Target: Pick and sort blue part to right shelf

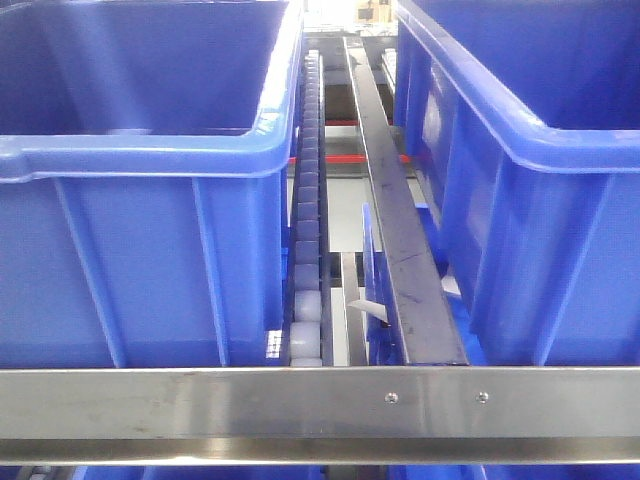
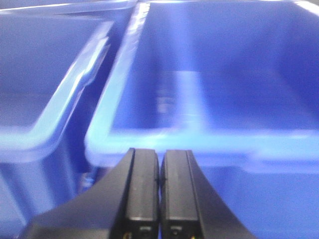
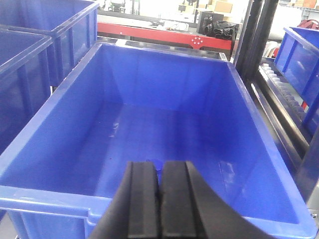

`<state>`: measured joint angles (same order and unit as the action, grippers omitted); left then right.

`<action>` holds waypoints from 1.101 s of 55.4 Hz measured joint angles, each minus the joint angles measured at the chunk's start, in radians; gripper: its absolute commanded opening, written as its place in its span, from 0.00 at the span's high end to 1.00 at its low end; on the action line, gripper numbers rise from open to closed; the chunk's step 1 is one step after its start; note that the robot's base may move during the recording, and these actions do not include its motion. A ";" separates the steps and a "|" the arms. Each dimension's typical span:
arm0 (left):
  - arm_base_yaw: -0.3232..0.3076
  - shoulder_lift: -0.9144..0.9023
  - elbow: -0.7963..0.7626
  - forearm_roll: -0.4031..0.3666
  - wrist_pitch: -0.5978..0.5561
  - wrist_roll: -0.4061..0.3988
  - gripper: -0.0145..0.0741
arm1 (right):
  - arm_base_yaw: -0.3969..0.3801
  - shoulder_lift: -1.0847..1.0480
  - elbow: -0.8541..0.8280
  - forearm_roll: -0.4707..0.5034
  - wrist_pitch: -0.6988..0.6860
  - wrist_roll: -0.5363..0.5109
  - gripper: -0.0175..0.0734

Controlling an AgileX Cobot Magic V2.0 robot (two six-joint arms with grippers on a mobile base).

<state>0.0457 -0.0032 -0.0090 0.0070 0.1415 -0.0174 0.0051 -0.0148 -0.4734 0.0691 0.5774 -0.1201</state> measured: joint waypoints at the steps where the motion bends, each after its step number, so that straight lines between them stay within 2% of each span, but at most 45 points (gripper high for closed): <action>1: 0.001 0.000 0.010 0.000 -0.019 0.000 0.70 | 0.000 0.000 0.000 0.000 0.000 0.000 0.74; 13: 0.003 0.000 0.014 -0.007 -0.089 0.000 0.70 | 0.000 -0.002 0.000 0.000 0.000 0.000 0.74; 53: 0.003 0.000 0.014 -0.007 -0.091 0.002 0.70 | 0.000 -0.002 0.000 0.000 -0.002 0.000 0.74; 61: 0.003 0.000 0.014 -0.007 -0.091 0.002 0.70 | 0.000 -0.002 0.067 0.013 -0.070 0.005 0.74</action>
<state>0.0485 -0.0032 0.0053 0.0000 0.0510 -0.0152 0.0051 -0.0170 -0.4063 0.0821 0.5070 -0.1152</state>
